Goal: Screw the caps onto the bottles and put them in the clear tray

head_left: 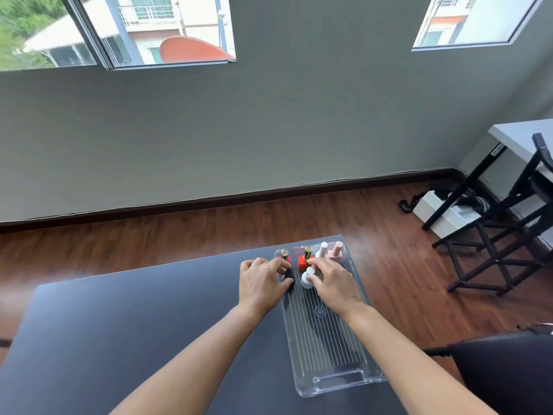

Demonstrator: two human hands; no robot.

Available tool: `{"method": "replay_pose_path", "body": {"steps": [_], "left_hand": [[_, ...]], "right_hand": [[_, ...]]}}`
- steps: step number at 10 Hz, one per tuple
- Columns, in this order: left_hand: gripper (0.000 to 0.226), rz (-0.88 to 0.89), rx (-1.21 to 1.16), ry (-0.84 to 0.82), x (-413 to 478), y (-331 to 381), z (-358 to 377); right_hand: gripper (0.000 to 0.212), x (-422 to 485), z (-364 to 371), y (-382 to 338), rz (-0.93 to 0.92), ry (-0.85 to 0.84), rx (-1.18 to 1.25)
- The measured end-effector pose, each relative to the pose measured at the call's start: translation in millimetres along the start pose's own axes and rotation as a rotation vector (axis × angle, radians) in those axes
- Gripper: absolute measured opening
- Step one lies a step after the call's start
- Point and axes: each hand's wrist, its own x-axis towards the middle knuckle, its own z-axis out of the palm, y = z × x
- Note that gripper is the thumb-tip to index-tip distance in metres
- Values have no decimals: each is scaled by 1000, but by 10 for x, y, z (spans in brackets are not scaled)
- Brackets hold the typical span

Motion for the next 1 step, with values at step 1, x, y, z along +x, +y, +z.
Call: {"method": "replay_pose_path", "body": {"steps": [1], "left_hand": [[25,16,-32,75,-19,-71,-26]], "right_hand": [[26,-61,0,-8,-63,194,45]]}}
